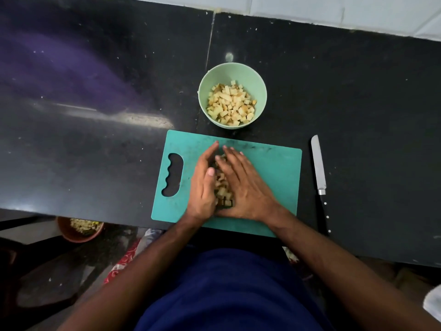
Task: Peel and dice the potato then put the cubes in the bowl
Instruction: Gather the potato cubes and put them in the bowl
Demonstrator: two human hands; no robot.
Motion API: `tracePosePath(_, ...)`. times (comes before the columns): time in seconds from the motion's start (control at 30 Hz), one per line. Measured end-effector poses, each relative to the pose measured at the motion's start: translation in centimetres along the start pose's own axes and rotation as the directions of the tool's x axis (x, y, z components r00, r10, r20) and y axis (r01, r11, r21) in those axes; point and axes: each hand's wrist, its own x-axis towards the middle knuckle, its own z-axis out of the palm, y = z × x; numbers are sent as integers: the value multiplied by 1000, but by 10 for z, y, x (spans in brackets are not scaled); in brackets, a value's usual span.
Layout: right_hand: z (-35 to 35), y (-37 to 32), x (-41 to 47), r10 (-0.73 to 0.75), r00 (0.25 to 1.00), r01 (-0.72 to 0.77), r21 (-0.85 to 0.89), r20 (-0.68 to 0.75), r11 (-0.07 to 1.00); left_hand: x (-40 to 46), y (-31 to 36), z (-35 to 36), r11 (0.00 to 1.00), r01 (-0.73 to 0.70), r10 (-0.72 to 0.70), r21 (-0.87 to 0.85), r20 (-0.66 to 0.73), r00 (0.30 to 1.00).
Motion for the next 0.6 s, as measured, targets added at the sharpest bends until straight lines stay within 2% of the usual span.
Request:
tracePosePath(0.13,4,-5,8,-20,998,20,0,-55,1000,3,-1,9,996,-2,-3,-86,-59,998)
tracePosePath(0.2,4,-4,6,-41,999,39,-36,-28,999,3,-3,6,990,-17,4,-137,-99,995)
tracePosePath(0.3,6,-4,6,-77,997,79,-97,22,992,4,-5,7,992,-57,33,-115,-202,979)
tracePosePath(0.47,3,-6,14,-165,986,168,-144,33,975,5,-2,6,980,2,-58,-199,-276,959)
tracePosePath(0.6,4,-8,21,-275,958,286,-259,81,923,3,3,6,993,16,-48,-119,-271,961)
